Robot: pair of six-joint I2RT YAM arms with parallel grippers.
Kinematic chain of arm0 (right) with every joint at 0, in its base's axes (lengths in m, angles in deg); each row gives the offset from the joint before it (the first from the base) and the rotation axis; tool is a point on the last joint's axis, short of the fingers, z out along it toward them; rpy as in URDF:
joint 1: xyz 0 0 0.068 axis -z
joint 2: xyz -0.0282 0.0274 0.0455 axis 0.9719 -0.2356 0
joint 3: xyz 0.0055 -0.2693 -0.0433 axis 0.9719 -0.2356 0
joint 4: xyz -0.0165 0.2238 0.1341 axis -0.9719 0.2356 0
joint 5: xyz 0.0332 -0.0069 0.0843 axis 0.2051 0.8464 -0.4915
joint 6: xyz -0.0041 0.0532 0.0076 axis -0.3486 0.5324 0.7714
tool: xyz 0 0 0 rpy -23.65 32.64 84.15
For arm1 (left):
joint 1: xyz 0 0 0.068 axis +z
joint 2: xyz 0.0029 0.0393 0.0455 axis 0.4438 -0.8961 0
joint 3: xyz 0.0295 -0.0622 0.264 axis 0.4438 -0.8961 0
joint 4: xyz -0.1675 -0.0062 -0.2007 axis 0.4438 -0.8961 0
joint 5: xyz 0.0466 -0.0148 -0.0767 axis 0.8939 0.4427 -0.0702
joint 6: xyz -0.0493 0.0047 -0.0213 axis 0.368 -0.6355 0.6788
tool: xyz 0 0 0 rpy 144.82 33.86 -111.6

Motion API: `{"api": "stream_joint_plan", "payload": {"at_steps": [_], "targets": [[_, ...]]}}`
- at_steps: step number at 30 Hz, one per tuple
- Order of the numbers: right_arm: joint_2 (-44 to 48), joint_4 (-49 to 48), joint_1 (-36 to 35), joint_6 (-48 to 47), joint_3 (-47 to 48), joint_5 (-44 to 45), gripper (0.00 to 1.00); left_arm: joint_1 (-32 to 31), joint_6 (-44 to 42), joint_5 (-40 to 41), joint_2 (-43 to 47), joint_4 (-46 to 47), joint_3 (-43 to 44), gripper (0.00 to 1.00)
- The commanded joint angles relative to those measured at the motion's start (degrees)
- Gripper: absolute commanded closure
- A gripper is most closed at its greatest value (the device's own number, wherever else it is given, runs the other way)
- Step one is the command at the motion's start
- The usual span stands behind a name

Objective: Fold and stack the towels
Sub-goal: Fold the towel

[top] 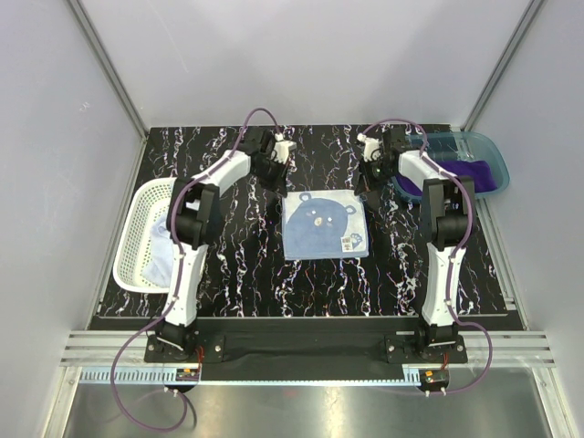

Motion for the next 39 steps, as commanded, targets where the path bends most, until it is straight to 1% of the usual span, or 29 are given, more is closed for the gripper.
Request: {"api": "stream_joint_plan", "payload": {"at_steps": [1,4,8,13,16,21,27,34,39], "targets": [[4.98,-2.59,0.28,-2.4,-1.24,-0.72,1.0,-0.16,-0.06,2.85,9.38,2.92,-4.17,1.0],[6.56,-3.82,0.37,-2.57,-2.74,-2.21,1.0,-0.16,-0.33,4.97,12.64,3.89,-7.51,1.0],[8.93,-5.58,0.28,-2.92,-6.07,-1.86,1.0,-0.42,-0.24,4.53,14.93,4.07,-9.63,1.0],[14.99,-11.2,0.2,-3.1,-13.19,-1.69,1.0,-1.48,-0.59,5.06,17.56,4.24,-12.87,1.0],[19.12,-12.96,0.2,-2.75,-16.53,-1.07,1.0,-2.09,-0.5,5.5,19.85,5.21,-15.86,1.0],[24.83,-16.75,-0.15,0.5,-22.86,-0.37,1.0,-2.79,0.11,5.77,23.8,5.65,-19.72,1.0],[30.9,-19.55,-2.0,4.54,-30.67,2.79,1.0,-4.2,0.73,6.82,28.63,5.83,-25.35,1.0],[38.11,-20.26,-3.67,10.07,-39.56,6.39,1.0,-7.1,2.31,6.9,33.29,4.95,-32.38,1.0],[42.15,-19.65,-3.85,11.31,-44.84,6.84,1.0,-9.21,4.24,7.96,35.58,4.95,-36.6,1.0]]}}
